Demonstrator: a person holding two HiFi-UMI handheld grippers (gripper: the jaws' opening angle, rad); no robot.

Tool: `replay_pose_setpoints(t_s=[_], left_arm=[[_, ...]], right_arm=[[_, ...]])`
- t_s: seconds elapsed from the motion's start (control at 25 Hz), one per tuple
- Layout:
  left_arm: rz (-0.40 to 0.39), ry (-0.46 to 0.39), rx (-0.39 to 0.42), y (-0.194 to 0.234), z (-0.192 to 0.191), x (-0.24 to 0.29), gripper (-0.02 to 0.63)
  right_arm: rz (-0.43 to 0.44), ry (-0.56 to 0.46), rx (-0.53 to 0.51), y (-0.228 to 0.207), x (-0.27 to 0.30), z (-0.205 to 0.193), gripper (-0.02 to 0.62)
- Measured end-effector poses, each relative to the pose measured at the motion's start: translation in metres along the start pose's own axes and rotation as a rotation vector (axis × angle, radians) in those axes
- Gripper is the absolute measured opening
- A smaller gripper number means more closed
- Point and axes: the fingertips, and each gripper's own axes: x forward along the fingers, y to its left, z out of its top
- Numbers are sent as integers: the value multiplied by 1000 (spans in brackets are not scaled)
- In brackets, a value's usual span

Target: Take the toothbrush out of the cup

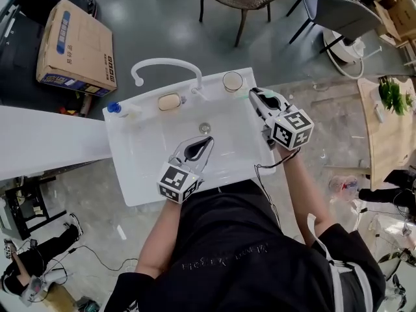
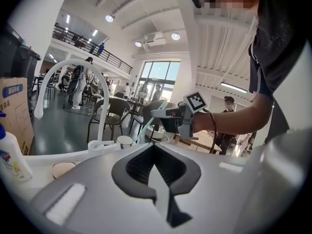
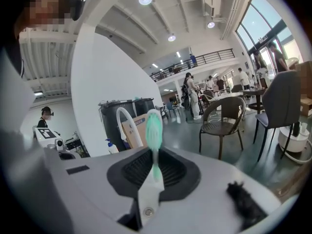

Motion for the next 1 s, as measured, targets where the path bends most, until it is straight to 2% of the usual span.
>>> replay_pose_setpoints(t_s=[0.44,1.0], left_arm=[[-1,8,-2,4,-1,1,6],[-9,0,6,-1,4,8,6]], right_arm=[[17,-46,4,18,-15,15,43],[58,-34,5,32,-30,4,43]])
